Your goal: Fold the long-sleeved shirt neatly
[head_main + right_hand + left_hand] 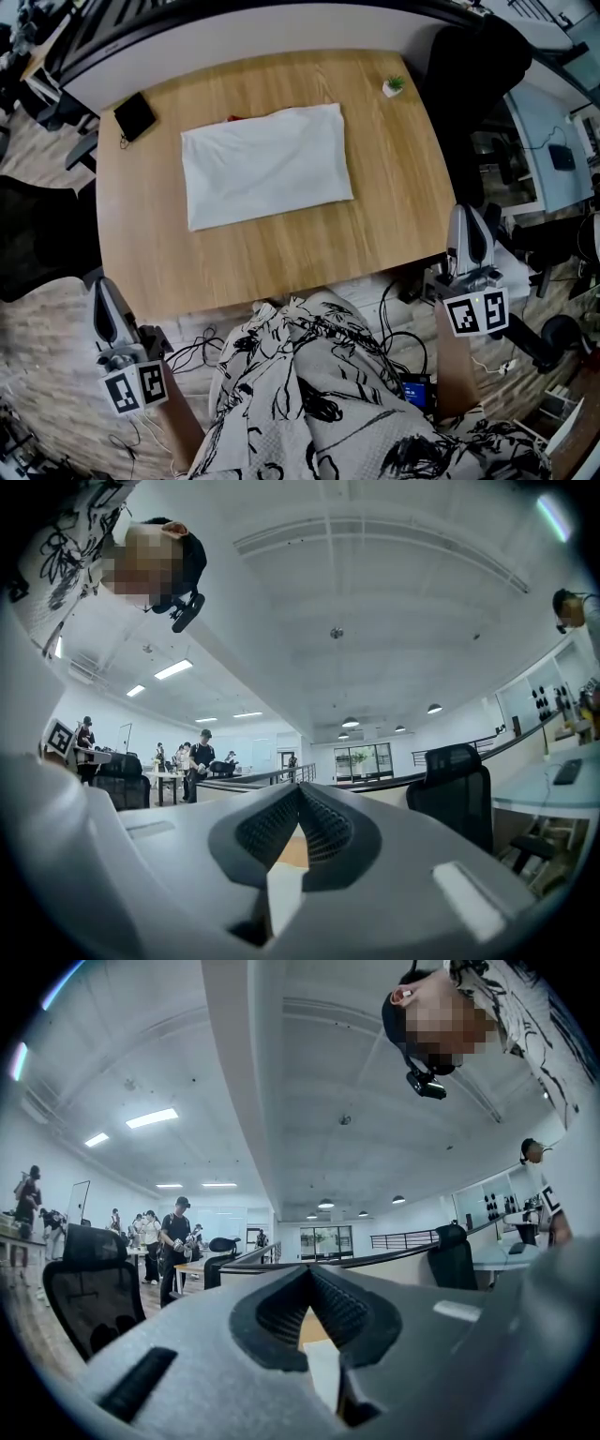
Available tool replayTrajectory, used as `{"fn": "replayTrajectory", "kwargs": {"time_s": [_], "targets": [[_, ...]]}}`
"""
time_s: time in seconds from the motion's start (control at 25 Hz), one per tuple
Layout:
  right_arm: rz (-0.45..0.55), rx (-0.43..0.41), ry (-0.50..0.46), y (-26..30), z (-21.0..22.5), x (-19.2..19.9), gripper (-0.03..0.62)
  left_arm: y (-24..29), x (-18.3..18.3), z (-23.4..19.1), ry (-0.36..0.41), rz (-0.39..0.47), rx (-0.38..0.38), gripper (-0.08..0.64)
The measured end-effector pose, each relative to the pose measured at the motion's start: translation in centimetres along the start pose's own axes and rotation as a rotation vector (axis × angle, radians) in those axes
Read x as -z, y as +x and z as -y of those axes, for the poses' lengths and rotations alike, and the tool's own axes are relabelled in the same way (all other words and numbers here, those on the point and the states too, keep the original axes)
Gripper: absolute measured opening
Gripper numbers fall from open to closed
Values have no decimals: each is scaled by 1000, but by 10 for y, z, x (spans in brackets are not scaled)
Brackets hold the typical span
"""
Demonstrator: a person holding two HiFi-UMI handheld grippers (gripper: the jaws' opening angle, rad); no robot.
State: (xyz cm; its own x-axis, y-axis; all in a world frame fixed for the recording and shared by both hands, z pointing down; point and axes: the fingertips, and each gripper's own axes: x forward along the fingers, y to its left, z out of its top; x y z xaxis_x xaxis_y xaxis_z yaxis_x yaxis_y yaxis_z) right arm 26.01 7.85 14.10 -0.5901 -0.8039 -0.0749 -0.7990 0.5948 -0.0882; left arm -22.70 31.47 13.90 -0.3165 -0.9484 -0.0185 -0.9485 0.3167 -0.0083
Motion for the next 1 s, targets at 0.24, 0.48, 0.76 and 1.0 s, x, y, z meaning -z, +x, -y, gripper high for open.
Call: {"fn": "replayTrajectory", "kwargs": {"time_s": [0.24,0.48,0.76,1.0], "targets": [[-15,-41,-38,5,-14,1,5,3,4,3,14,-16,8,5],[-23,-41,-49,10,-16,4,5,5,4,2,25,-12,7,5],[-23,-39,-51,12,-17,4,5,6,5,3,26,-12,10,5],[-31,-39,-53,15,-16,4,5,9,4,4,31,-16,11,5]]}}
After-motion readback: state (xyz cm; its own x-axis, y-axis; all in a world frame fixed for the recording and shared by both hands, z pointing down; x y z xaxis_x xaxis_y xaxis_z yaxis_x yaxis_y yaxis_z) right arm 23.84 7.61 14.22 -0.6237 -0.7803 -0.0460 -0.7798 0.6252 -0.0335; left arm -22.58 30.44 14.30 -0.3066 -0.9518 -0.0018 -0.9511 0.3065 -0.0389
